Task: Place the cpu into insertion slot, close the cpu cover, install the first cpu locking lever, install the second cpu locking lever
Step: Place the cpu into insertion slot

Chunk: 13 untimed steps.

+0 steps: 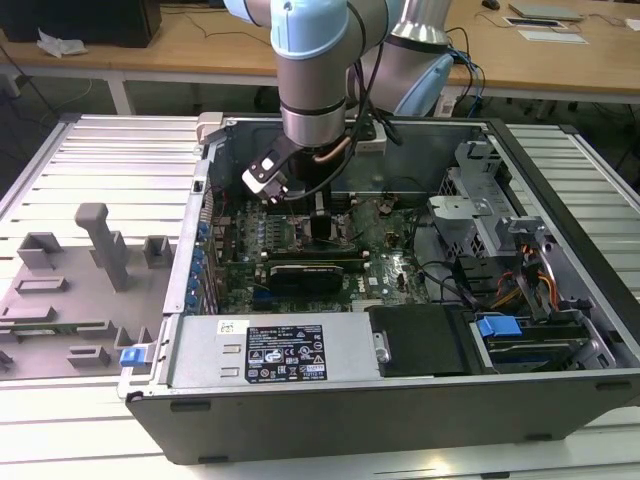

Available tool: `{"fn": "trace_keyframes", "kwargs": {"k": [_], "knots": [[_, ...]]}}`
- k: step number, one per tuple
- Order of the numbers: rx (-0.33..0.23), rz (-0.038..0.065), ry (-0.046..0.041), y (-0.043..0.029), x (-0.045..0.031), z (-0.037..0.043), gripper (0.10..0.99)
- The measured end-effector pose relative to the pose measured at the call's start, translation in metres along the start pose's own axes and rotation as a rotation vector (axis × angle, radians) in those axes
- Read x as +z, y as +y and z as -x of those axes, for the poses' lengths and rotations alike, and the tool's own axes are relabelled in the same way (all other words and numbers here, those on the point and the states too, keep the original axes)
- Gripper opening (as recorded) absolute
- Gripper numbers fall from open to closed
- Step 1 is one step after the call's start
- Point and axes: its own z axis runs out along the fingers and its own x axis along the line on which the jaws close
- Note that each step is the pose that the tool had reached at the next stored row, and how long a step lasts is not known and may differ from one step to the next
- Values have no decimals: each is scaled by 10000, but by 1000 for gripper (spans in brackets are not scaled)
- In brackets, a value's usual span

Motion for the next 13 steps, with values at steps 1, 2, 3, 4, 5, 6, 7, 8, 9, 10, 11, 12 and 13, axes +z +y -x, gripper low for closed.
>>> {"fn": "trace_keyframes", "kwargs": {"k": [1,2,3,4,5,6,7,8,9,10,11,12,13], "knots": [[0,0,0,1,-13,-1,616],[1,1,0,4,-42,-2,616],[1,2,-1,6,-66,-2,616],[1,4,-1,8,-78,-3,616],[1,5,-3,9,-91,-3,616],[3,7,-10,10,-93,-4,616],[3,7,-11,9,-93,-3,616],[5,5,-13,9,-94,-3,616],[5,5,-13,9,-94,-3,616],[6,5,-13,9,-94,-3,600],[6,5,-13,9,-94,-3,537],[6,5,-13,9,-94,-3,475],[7,5,-13,9,-94,-3,412]]}}
